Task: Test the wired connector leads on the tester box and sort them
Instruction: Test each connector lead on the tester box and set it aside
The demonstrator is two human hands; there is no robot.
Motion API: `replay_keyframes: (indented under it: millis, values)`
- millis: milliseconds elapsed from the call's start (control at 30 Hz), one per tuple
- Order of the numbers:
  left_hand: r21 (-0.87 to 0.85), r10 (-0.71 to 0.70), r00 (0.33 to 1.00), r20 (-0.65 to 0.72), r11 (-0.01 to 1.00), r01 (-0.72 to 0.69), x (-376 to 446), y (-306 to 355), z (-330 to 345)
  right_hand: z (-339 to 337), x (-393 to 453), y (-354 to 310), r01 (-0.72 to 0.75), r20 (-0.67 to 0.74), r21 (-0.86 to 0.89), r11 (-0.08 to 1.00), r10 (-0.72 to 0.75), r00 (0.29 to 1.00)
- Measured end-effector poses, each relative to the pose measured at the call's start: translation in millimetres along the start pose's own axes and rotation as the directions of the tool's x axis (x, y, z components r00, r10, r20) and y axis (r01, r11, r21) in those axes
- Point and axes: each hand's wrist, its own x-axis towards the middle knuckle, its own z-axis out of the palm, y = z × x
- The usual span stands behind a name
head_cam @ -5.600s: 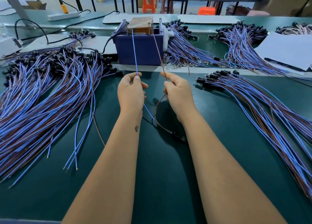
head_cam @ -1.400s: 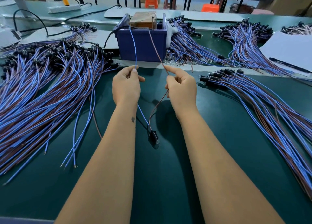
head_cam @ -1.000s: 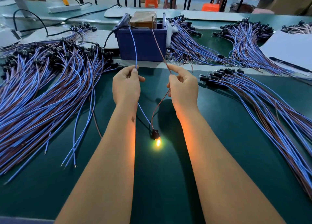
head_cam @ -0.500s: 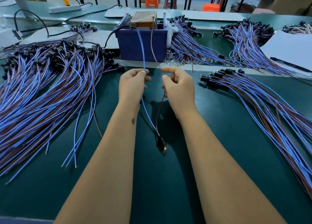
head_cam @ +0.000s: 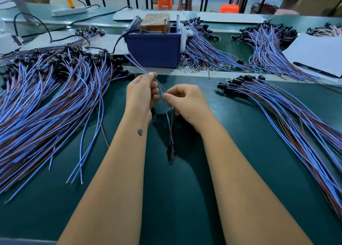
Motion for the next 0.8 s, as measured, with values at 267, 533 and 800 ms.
replay_keyframes:
  millis: [267, 533, 800]
  values:
    - [-0.242, -0.048, 0.993, 0.112, 0.968, 0.074, -5, 8, -4, -10, 1, 4, -0.030, -0.006, -0.162, 0.986, 0.029, 1.000]
    - [0.368, -0.004, 0.984, 0.180, 0.928, -0.063, -12, -10, 13, -16, -1, -10, 0.187, -0.572, 0.109, 0.976, -0.092, 0.815]
    - [0.705, 0.174, 0.809, 0.561, 0.412, -0.577, -36, -32, 25, -26, 2, 0, 0.075, -0.612, 0.007, 0.997, -0.055, 0.789]
